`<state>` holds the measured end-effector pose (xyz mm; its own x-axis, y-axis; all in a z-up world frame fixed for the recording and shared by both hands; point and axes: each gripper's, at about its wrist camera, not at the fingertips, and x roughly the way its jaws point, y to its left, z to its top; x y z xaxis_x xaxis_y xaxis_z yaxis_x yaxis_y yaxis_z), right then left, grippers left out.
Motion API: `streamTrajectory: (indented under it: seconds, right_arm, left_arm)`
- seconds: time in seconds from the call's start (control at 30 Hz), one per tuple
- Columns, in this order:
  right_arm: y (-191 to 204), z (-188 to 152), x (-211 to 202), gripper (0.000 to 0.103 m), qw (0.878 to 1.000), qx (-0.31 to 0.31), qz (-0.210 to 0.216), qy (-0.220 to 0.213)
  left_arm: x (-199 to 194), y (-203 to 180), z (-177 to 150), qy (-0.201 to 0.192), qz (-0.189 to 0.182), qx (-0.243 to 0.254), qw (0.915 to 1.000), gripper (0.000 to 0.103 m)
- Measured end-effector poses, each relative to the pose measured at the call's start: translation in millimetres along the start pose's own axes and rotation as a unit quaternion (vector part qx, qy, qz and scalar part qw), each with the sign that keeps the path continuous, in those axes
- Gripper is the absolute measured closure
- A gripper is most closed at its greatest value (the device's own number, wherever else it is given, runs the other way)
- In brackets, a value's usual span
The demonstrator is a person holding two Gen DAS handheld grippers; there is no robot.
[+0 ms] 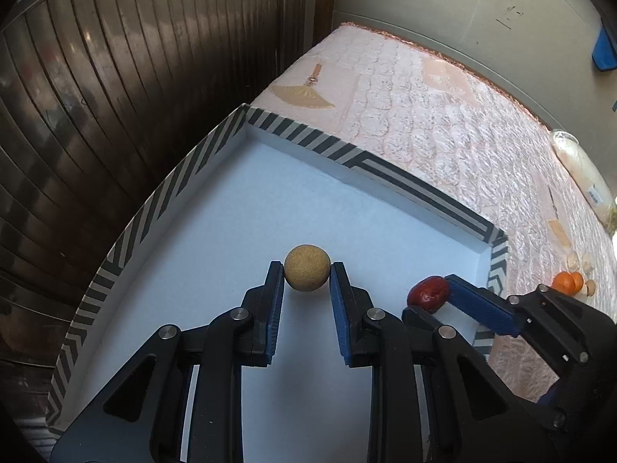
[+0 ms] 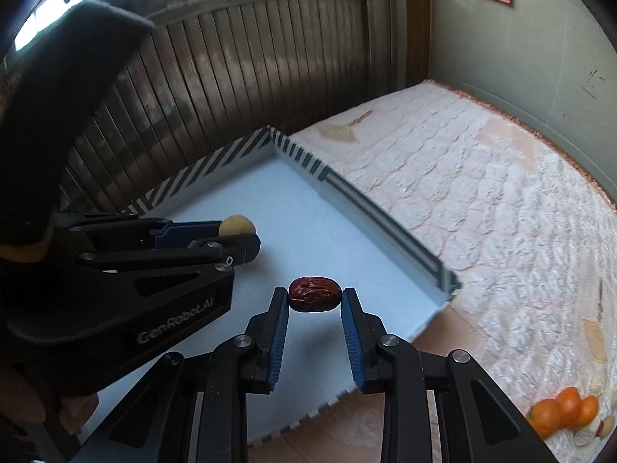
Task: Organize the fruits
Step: 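Carry the brown fruit and red date to the white tray and release both, then return both tools toward the remaining fruits on the bed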
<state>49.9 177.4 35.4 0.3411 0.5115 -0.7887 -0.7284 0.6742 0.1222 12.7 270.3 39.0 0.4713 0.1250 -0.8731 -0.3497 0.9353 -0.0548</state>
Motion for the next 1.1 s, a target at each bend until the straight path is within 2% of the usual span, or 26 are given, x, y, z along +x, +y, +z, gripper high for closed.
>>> streamTrajectory:
  seconds: [0.07, 0.1, 0.17, 0.2, 0.23, 0.27, 0.33, 0.5, 0.67, 0.93, 1.1]
  right_arm:
    - [1, -1, 4, 0.076, 1.000, -0.001, -0.001, 0.005]
    - [2, -1, 5, 0.076, 1.000, -0.003, -0.001, 0.005]
    - [3, -1, 6, 0.074, 1.000, -0.003, 0.001, 0.006]
    - [0, 1, 10, 0.072, 1.000, -0.003, 0.003, 0.008]
    - [0, 1, 11, 0.066, 1.000, -0.001, 0.007, 0.008]
    - [-1, 1, 9, 0.060, 1.000, 0.002, 0.010, 0.005]
    - [-1, 0, 2, 0.057, 1.000, 0.007, 0.008, 0.000]
    - [-5, -11, -23, 0.057, 1.000, 0.020, 0.000, -0.018]
    - [-16, -31, -59, 0.057, 0.998, 0.037, -0.018, -0.048]
    - [-41, -67, -108, 0.056, 0.992, 0.075, -0.064, -0.078]
    - [-60, -97, -131, 0.055, 0.986, 0.098, -0.106, -0.078]
  left_arm:
    - [2, 0, 0, 0.004, -0.001, -0.004, 1.0000, 0.075]
    - [2, 2, 0, 0.005, -0.004, -0.007, 1.0000, 0.070]
    - [1, 5, 0, 0.004, -0.014, -0.016, 0.9998, 0.058]
    - [1, 6, 1, 0.003, -0.017, -0.019, 0.9997, 0.048]
    - [0, 7, 1, 0.002, -0.020, -0.023, 0.9995, 0.042]
    - [-1, 9, 1, -0.002, -0.023, -0.027, 0.9994, 0.042]
    - [-5, 11, 1, -0.007, -0.020, -0.030, 0.9993, 0.042]
    - [-18, 2, -6, -0.022, -0.014, -0.017, 0.9995, 0.042]
    - [-45, -18, -18, -0.066, -0.001, 0.007, 0.9978, 0.042]
    - [-69, -63, -39, -0.093, -0.026, 0.057, 0.9937, 0.042]
    - [-73, -95, -53, -0.091, -0.047, 0.085, 0.9911, 0.042]
